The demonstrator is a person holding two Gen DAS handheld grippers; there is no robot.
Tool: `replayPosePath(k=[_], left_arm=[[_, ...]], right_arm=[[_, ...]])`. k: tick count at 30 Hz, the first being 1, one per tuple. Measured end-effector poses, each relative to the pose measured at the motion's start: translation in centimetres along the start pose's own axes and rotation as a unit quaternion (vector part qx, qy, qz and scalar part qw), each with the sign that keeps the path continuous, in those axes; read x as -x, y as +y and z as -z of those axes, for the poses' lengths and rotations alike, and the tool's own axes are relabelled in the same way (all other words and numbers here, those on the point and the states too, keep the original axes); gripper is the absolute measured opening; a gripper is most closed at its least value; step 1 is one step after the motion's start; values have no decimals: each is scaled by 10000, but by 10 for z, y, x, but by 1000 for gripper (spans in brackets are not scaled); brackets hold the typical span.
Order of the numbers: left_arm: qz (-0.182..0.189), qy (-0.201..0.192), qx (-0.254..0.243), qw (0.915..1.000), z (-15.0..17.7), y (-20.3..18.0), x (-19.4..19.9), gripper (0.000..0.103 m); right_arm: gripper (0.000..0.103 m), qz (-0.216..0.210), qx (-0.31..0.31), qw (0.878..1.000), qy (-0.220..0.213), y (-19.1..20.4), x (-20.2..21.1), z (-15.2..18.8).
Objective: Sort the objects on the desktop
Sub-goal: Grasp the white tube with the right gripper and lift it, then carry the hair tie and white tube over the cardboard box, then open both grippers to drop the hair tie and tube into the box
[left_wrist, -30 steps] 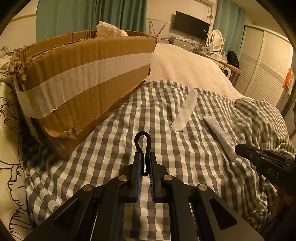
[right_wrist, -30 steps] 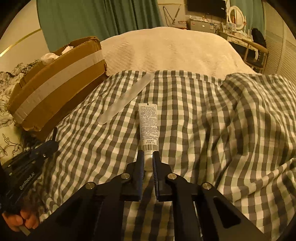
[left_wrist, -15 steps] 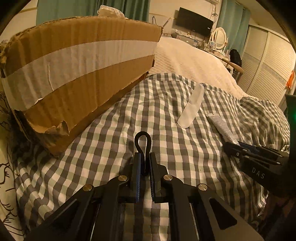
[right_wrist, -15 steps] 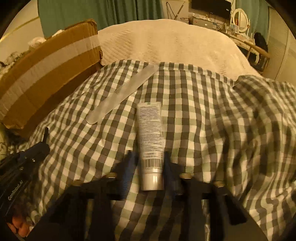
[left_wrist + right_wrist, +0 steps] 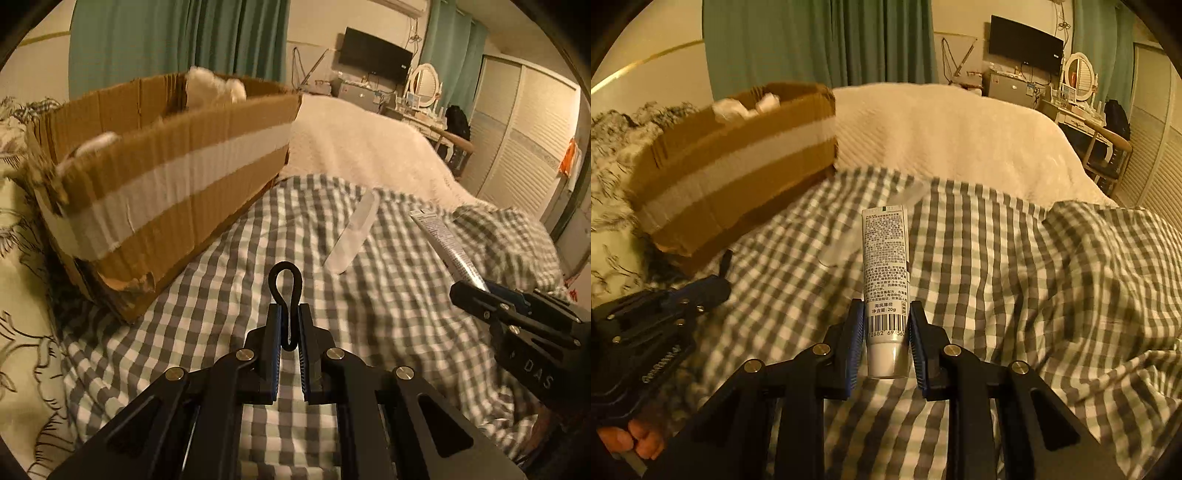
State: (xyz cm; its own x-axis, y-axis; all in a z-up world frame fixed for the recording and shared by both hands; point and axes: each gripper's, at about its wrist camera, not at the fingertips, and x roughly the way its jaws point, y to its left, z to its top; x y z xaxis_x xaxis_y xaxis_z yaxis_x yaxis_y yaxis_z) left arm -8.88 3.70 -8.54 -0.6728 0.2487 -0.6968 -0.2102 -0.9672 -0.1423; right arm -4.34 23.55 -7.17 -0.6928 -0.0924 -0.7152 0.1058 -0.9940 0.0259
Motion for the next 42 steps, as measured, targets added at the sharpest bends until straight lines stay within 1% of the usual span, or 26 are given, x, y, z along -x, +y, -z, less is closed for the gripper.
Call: replayPosePath(k=[2, 5, 8, 11, 15, 19, 23, 26, 29, 31, 33, 34, 35, 36, 37, 38, 39, 40, 41, 42], left_arm=[[41, -62, 20, 10000, -6, 0, 9, 9], [66, -205, 37, 9998, -19, 3, 28, 9], [1, -391, -5, 9992, -34, 7, 47, 9], [-83, -595, -88, 9982, -52, 14, 65, 9], [-176, -823, -71, 9964, -82, 30, 84, 9], [-275, -1080, -44, 9938, -115, 51, 94, 9], [-397, -1289, -136, 9908, -141, 74, 91, 9], [-473, -1305, -53, 9903, -154, 97, 73, 9], [-589, -1208, 130, 9908, -156, 125, 47, 9], [-639, -1036, 258, 9922, -157, 141, 27, 9], [-648, -909, 352, 9931, -156, 152, 15, 9], [-638, -872, 372, 9934, -154, 153, 13, 12], [-631, -834, 359, 9939, -153, 154, 12, 15], [-629, -798, 316, 9943, -152, 154, 11, 31], [-654, -793, 272, 9943, -151, 151, 12, 57], [-694, -822, 257, 9939, -150, 149, 14, 71], [-739, -902, 263, 9928, -148, 148, 18, 92], [-774, -1053, 284, 9910, -145, 144, 26, 98], [-782, -1153, 284, 9898, -142, 142, 32, 98], [-780, -1173, 269, 9897, -140, 139, 36, 98]], right_arm=[[23, -126, -65, 9999, -79, 2, 11, -4], [23, -479, -290, 9983, -188, 3, 32, -12], [23, -703, -339, 9962, -386, 10, 56, -25], [23, -1022, -416, 9924, -539, 16, 75, -43], [23, -1298, -305, 9875, -838, 33, 97, -74], [23, -1520, -75, 9830, -1032, 61, 106, -102], [23, -1612, 255, 9801, -1127, 95, 93, -129], [23, -1713, 324, 9786, -1094, 115, 64, -149], [23, -1826, 256, 9782, -957, 131, 26, -165], [23, -1878, 166, 9786, -826, 142, -4, -174], [24, -1777, 117, 9806, -818, 148, -22, -181], [26, -1721, 58, 9815, -838, 150, -28, -183], [31, -1684, -35, 9819, -870, 150, -32, -185], [44, -1676, -188, 9810, -954, 148, -34, -186], [53, -1685, -260, 9802, -1008, 141, -32, -185], [55, -1677, -346, 9794, -1068, 138, -29, -185], [55, -1633, -407, 9794, -1113, 131, -24, -183], [55, -1554, -448, 9801, -1148, 123, -17, -181], [55, -1499, -460, 9808, -1159, 119, -14, -181], [56, -1421, -450, 9819, -1165, 114, -5, -178]])
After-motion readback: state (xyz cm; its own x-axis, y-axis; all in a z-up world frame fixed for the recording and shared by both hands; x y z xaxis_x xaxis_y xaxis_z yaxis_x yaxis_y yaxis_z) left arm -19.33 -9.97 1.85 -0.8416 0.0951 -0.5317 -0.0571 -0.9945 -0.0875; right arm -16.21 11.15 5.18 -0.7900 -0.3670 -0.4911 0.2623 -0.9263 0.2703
